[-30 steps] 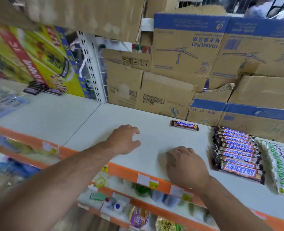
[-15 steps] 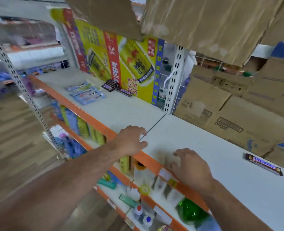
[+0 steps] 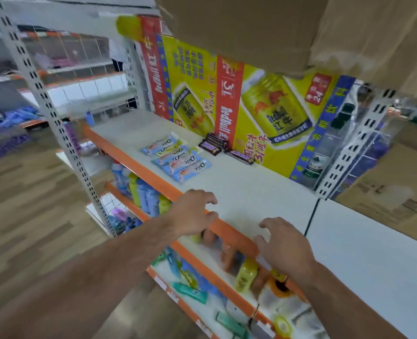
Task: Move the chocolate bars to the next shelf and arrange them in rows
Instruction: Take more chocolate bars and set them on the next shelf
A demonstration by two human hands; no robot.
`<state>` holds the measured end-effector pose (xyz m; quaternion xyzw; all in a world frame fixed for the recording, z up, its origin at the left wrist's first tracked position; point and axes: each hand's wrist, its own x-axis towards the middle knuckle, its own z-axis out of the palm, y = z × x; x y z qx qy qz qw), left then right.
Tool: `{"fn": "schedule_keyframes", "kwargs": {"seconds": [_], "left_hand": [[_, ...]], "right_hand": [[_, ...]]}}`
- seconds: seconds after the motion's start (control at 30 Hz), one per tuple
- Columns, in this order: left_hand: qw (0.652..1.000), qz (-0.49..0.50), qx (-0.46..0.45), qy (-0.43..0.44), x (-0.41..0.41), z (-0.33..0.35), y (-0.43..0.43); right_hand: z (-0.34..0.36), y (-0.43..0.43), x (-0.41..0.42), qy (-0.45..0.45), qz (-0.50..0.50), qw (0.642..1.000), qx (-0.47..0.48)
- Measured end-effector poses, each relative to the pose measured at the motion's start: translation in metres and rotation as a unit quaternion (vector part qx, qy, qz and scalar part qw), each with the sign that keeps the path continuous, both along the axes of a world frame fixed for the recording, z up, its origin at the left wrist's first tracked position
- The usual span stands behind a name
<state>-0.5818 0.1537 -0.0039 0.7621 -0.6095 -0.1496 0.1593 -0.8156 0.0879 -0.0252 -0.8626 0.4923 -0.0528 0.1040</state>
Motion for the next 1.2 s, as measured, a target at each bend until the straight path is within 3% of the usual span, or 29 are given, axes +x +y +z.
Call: {"fn": "schedule_keyframes", "kwargs": {"seconds": [0.5,0.73,1.03,1.2], "left_hand": [[0.999,0.045,-0.015,0.002,0.103,-0.009,-0.106],[0.999,0.003,-0.038,-0.015,0.138,-0.013,-0.180],[0.983,-0.138,-0.027,-0.117,0.190,-0.020,-0.259],[0.969,-0.199,-0.031,-0.141,0.198,-0.024,-0.282]], "right_hand": [[-0.011,-0.127,0.113,-0.006,0.013,1.000,0.024],[-0.016,-0.174,0.147,-0.011,-0.039,0.999,0.014],[-0.024,-0.212,0.187,0.067,-0.128,0.988,0.055],[-0.023,-0.209,0.190,0.049,-0.168,0.983,0.048]]}}
